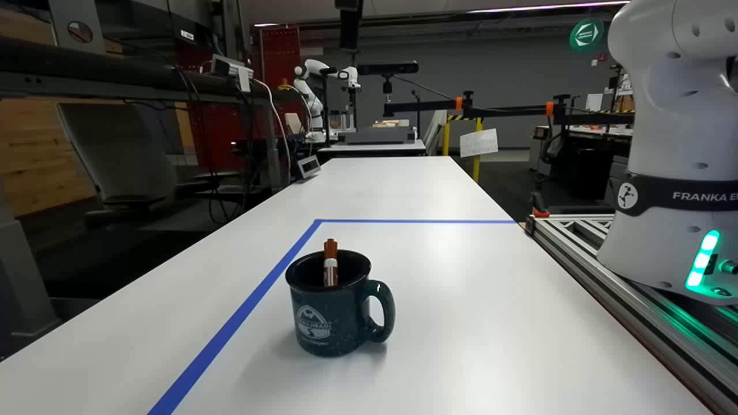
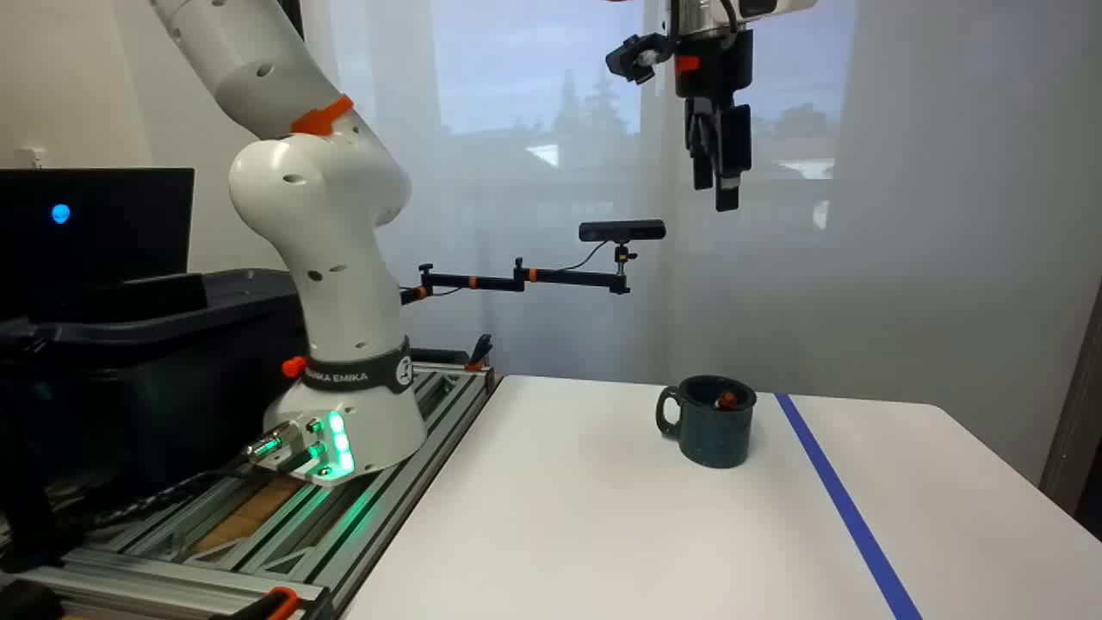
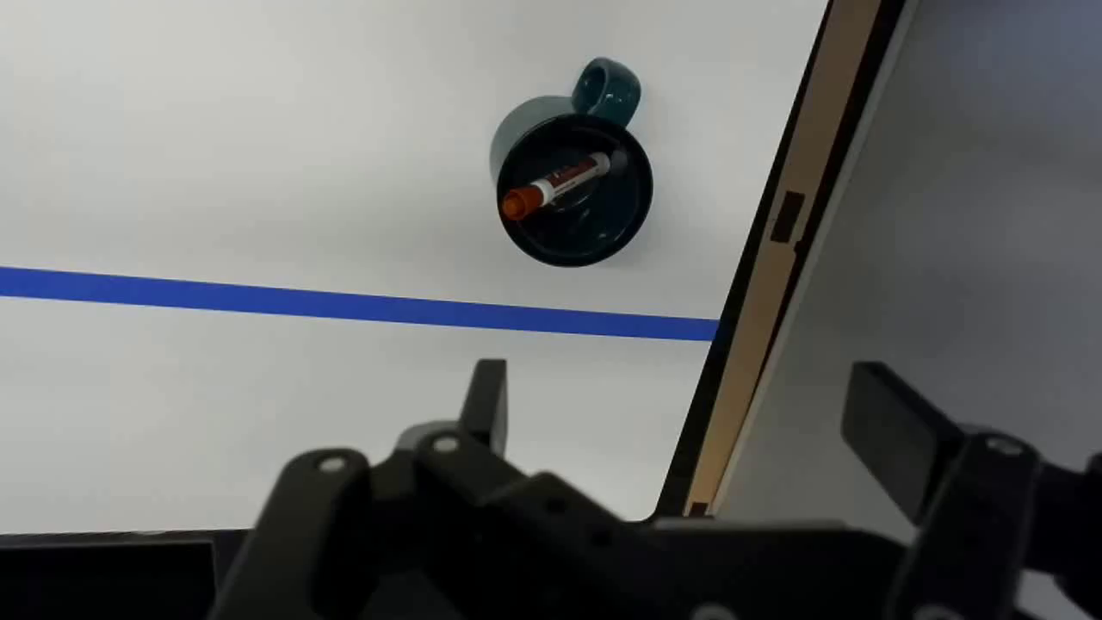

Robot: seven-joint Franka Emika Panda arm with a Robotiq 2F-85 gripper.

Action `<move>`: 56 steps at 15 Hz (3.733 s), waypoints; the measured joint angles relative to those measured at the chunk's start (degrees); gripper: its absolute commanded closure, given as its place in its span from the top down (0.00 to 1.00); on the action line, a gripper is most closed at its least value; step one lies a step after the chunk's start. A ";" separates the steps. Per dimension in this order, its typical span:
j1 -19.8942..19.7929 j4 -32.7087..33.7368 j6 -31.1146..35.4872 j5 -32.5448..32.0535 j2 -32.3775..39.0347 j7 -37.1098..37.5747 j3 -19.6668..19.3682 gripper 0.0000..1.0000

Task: Remove the marker from the cup and put it on the table inside the blue border

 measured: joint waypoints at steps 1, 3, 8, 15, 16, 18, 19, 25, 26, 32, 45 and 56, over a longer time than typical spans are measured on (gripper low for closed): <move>0.00 0.00 0.00 0.00 0.02 0.00 0.00 1.00; 0.00 0.00 0.00 0.00 0.02 0.00 0.00 1.00; 0.00 0.00 0.00 0.00 0.02 0.00 0.00 1.00; -0.52 -0.39 -0.14 -5.13 3.05 -9.46 -0.68 1.00; -0.56 -0.58 0.09 -6.07 4.12 -12.44 -1.17 1.00; -0.55 -1.36 1.59 -6.81 6.38 -19.29 -2.21 1.00; -0.50 -1.89 3.02 -6.84 7.53 -22.78 -2.62 1.00; 0.30 -3.44 9.71 -6.02 12.01 -36.04 -3.13 1.00; 0.19 -3.44 9.72 -6.02 12.10 -36.09 -3.02 1.00; 0.48 -3.32 10.90 -5.92 14.32 -48.35 -2.70 1.00; 2.97 -3.28 21.86 15.97 25.09 -98.52 -4.05 1.00; -3.05 -1.36 21.22 23.24 31.39 -113.39 0.70 0.64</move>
